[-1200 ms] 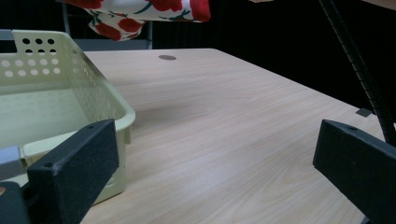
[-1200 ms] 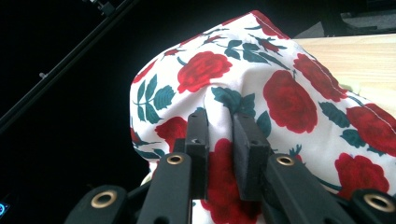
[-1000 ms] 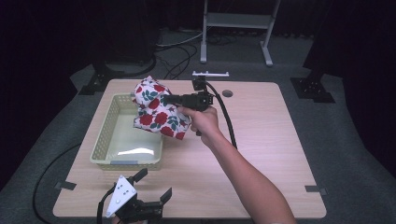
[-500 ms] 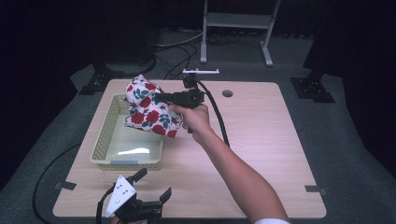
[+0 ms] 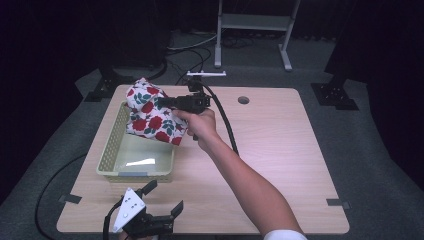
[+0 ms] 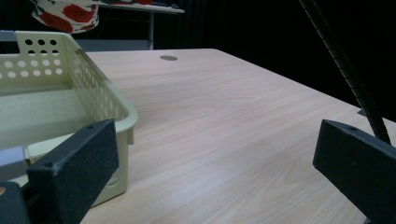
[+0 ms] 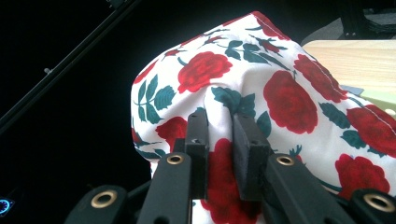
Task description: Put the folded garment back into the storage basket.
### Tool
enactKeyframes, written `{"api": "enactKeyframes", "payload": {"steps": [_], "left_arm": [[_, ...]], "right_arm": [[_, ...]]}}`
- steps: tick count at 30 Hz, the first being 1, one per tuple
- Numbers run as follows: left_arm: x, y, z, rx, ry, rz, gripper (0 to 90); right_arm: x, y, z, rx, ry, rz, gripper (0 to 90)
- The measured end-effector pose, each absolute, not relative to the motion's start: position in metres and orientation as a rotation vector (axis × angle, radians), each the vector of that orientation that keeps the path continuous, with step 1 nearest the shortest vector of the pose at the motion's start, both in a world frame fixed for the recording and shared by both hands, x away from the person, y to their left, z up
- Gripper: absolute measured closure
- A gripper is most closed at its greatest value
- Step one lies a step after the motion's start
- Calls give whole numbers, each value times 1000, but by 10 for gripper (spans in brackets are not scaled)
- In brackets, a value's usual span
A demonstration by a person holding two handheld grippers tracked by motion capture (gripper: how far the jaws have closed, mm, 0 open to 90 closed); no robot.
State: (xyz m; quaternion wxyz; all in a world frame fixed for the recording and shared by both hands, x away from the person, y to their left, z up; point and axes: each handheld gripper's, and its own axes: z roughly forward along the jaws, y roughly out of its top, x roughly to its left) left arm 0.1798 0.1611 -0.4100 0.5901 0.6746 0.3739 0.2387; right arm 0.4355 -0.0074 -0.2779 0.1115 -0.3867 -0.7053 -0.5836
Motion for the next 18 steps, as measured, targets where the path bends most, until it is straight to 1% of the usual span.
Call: {"api": "enactKeyframes", "payload": {"steps": [11,18], "left_arm": [[180,161,-410,1573,872,556,0],[180,161,-410,1567,872,553,0]], "right_arm": [[439,7,-277,-1125,-2074,-1707,775],[443,16,-284,-1141,-2064,-1699,775]]}}
